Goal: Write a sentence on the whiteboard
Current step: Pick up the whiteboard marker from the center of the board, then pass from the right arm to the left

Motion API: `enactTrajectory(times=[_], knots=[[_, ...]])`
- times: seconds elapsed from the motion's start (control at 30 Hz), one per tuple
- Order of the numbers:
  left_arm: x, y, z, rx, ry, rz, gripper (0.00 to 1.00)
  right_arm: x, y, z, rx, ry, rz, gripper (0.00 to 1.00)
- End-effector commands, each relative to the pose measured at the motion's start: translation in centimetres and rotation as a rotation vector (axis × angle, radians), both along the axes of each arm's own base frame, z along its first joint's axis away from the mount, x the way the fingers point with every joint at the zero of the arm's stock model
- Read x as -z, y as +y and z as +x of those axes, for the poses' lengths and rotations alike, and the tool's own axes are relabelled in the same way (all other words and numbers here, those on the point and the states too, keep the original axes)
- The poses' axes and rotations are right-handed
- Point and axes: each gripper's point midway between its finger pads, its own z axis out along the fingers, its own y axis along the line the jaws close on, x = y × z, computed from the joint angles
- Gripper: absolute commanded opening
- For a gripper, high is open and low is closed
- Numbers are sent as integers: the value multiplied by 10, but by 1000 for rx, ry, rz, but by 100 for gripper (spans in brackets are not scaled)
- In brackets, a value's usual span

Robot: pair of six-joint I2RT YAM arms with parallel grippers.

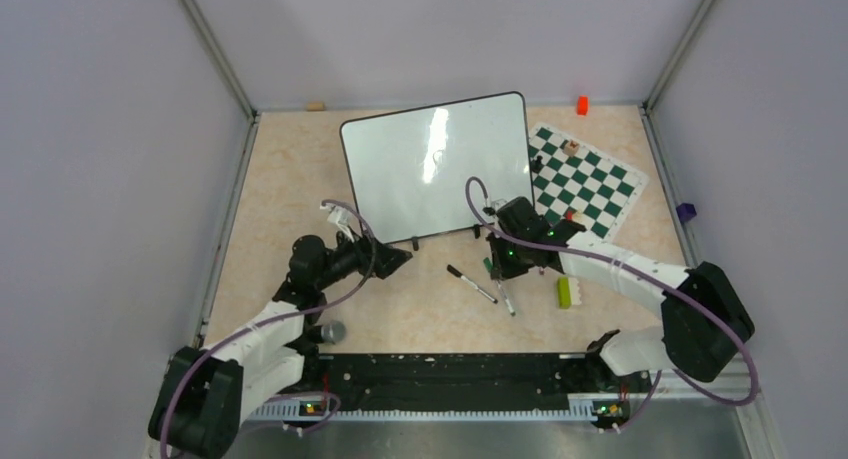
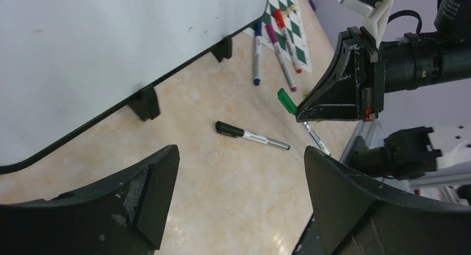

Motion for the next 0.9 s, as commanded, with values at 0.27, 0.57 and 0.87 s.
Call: enactTrajectory(times=[0.27, 0.57, 0.87], knots=[[-79, -68, -1, 198, 173, -237, 83, -121, 83, 12, -178, -168, 470, 0], [-88, -87, -4, 249, 279, -340, 73, -175, 104, 20, -199, -325, 648, 0], [-107, -96, -8, 287, 281, -416, 80, -179, 112, 14, -237, -313, 675, 0]])
